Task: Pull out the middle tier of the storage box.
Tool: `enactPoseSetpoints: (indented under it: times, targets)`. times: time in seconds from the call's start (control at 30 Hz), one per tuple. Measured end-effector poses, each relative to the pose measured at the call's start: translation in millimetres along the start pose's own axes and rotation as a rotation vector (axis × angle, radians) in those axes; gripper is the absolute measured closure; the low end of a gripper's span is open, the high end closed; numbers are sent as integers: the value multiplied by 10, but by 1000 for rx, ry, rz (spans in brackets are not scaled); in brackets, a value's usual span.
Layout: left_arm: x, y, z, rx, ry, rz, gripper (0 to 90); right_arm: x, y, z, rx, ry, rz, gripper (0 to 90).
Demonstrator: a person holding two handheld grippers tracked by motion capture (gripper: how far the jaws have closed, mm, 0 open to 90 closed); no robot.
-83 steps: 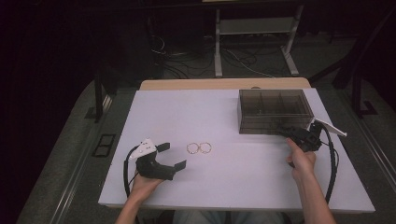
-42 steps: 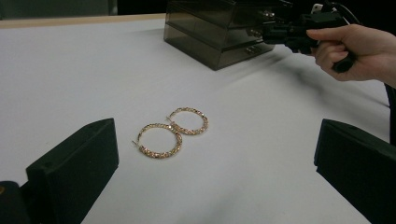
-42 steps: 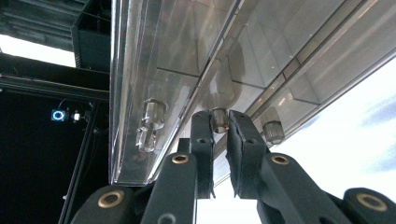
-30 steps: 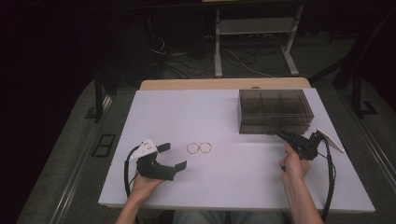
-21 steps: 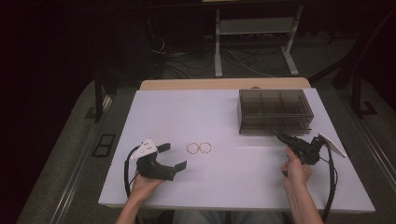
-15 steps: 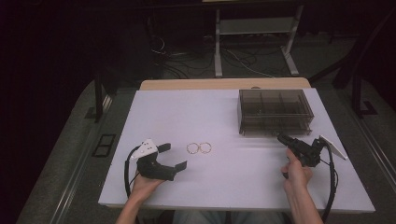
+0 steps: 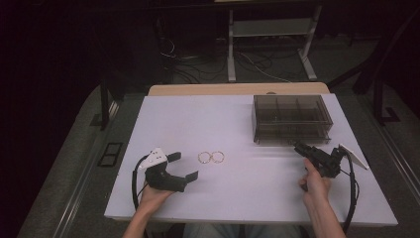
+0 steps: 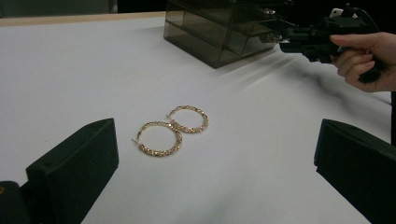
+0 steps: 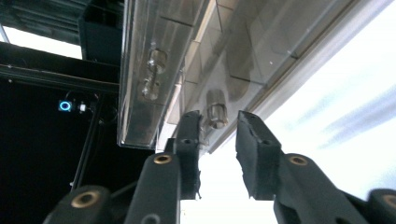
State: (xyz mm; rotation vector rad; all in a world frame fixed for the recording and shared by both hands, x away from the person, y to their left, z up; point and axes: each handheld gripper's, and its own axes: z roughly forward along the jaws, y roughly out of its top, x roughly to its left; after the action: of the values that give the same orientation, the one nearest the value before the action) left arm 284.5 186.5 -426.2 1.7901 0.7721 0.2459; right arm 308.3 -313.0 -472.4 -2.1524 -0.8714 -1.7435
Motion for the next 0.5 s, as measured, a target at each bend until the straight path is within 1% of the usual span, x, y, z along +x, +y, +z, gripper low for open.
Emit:
enactPoseSetpoints:
  times: [0.07,0.13,0.23,0.27,0.3,0.33,0.37,0.47,0.5]
  targets:
    - [0,0,1,0,-1,1,0,4,3,-16,12,-5,-4,667]
    - [1,-1,2,1,0,-1,0,12,5,-38,14,-12,-17,653]
    - [1,-1,2,2,0,1,0,19,17,-72,30,-18,-32,630]
    - [0,-2,2,2,0,1,0,21,23,-87,34,-22,-44,622]
    - [-2,-2,2,3,0,0,0,33,30,-101,37,-27,-44,611]
    - [-3,-3,5,1,1,-2,0,37,35,-116,40,-26,-56,596]
    - [-3,-3,5,2,1,-1,0,51,42,-128,45,-25,-54,578]
    - [-7,-1,3,-1,7,3,0,103,58,-157,81,-23,-65,500]
    - [-11,0,1,-3,8,4,0,129,64,-166,97,-29,-85,474]
